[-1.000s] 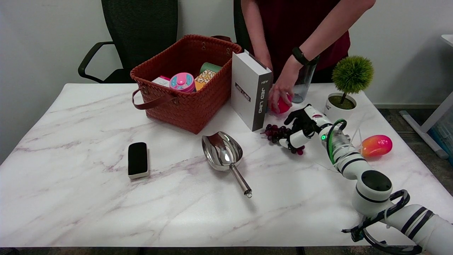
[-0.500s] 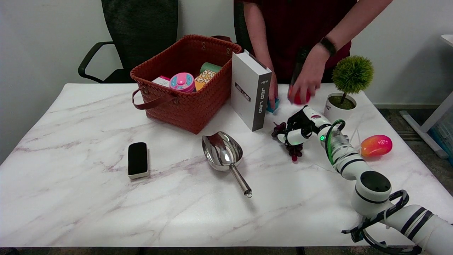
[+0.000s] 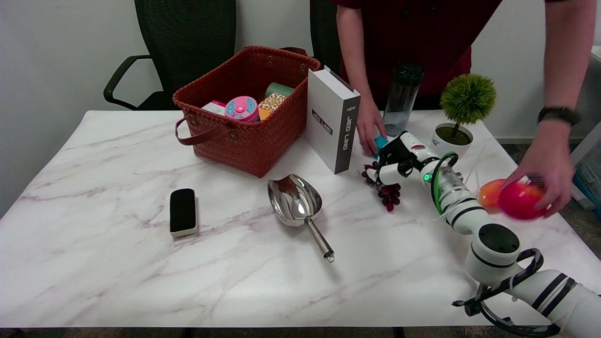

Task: Pick up the grapes.

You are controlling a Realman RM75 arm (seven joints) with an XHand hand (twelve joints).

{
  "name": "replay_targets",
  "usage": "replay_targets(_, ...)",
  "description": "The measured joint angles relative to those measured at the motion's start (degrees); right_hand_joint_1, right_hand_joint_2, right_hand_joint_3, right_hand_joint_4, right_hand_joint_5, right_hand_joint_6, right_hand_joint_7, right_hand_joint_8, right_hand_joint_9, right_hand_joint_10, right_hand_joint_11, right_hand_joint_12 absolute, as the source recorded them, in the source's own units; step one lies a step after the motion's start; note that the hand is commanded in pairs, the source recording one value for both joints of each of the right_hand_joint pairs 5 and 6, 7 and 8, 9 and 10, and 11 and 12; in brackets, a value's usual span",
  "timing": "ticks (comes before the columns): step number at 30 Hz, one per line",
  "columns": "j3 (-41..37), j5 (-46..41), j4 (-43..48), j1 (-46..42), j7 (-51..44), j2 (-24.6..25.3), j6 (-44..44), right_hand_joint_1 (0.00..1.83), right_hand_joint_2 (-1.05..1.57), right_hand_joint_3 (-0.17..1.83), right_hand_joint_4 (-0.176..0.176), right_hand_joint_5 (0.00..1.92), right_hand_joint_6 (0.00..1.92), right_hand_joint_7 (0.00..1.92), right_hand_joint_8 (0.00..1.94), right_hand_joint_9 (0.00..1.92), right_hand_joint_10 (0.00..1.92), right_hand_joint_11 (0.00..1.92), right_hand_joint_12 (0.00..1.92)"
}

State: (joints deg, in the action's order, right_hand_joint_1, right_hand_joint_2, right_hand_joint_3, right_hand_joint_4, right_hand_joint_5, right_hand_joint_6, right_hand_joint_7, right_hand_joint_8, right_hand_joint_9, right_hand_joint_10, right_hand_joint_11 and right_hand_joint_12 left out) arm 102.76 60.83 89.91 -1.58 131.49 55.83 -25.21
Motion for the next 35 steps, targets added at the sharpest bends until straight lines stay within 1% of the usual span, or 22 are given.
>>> replay_targets(18, -5.6, 3.6, 7.7, 0.9, -0.2, -0.2, 0.2, 1.21, 0.81, 0.74, 0.000, 1.41, 1.41, 1.47, 1.47, 1.49, 1.49, 1.18, 1.18)
replay_targets(21, -6.4, 4.0, 8.8, 1.3, -0.7, -0.3, 0.2, 1.22, 0.77, 0.77, 0.000, 1.37, 1.37, 1.46, 1.46, 1.48, 1.48, 1.17, 1.17)
replay_targets(35, -11.4, 4.8, 13.8, 4.9, -4.0, -1.2, 3.0, 1.22, 0.73, 0.81, 0.000, 1.36, 1.36, 1.45, 1.45, 1.48, 1.48, 1.16, 1.16)
